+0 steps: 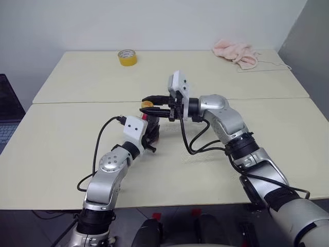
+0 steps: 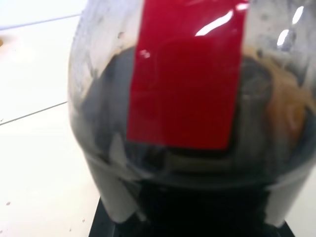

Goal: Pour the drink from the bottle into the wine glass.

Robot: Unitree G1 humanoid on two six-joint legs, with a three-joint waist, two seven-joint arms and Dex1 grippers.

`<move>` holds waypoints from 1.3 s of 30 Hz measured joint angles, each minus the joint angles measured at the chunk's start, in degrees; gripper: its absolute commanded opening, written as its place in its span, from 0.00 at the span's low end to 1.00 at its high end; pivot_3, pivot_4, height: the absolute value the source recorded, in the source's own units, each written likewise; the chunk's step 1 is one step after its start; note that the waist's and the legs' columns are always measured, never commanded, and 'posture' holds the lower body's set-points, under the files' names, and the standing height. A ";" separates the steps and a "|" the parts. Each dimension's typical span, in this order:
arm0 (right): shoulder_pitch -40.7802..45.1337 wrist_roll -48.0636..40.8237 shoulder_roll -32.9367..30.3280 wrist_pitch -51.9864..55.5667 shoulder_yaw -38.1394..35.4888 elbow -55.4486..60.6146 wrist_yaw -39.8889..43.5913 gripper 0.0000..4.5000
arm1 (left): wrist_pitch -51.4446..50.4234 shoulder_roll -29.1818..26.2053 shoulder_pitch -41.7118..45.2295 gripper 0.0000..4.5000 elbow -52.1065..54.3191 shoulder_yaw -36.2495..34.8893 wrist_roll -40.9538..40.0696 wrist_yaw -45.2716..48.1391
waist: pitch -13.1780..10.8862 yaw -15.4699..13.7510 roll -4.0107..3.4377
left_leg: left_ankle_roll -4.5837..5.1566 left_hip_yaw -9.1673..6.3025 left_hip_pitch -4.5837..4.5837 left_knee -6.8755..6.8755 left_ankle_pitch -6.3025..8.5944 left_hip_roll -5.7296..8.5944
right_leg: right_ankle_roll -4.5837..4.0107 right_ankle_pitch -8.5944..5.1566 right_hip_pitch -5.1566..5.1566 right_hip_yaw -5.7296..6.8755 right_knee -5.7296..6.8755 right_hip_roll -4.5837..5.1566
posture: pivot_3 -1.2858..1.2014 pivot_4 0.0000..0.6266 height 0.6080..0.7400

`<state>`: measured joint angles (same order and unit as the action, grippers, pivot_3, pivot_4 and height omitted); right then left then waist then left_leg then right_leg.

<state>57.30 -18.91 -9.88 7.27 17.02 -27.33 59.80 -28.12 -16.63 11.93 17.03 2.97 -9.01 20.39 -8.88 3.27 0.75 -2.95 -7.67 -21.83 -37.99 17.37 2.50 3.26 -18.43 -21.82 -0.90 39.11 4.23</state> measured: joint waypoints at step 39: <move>-17.46 1.94 5.42 39.49 -2.66 45.64 -36.17 0.99 | 2.46 1.14 0.02 0.22 0.17 1.17 1.64 -1.18 | 0.00 -0.06 0.00 | 0.00 0.06 -0.08 0.00 0.00 0.01 | 0.00 0.00 -0.27 -0.10 0.36 -0.01 | 0.52 0.24 1.00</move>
<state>39.85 -16.97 -4.46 46.76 14.35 18.31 23.62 -25.66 -15.49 11.95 17.20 4.14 -7.38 19.21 -8.87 3.21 0.75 -2.96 -7.61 -21.91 -37.99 17.37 2.52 3.25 -18.43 -22.08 -0.99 39.47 4.22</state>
